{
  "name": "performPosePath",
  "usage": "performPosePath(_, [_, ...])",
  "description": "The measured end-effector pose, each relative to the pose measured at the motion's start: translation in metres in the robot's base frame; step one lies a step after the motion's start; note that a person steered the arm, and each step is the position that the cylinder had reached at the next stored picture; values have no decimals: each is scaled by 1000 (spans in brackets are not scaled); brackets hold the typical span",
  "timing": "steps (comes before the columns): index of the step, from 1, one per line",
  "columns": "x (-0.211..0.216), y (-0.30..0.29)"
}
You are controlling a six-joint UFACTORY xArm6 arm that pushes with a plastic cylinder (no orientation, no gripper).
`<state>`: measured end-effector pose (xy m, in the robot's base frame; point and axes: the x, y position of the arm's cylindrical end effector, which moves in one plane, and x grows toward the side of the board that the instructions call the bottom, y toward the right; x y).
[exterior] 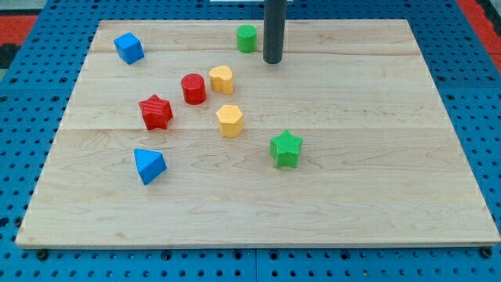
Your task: Slide the yellow hexagon slightly up
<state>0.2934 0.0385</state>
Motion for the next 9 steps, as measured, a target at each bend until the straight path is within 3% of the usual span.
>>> performPosePath(3, [16, 28])
performPosePath(4, [70, 21])
performPosePath(7, [110, -104])
performPosePath(8, [150, -114])
performPosePath(9, [157, -88])
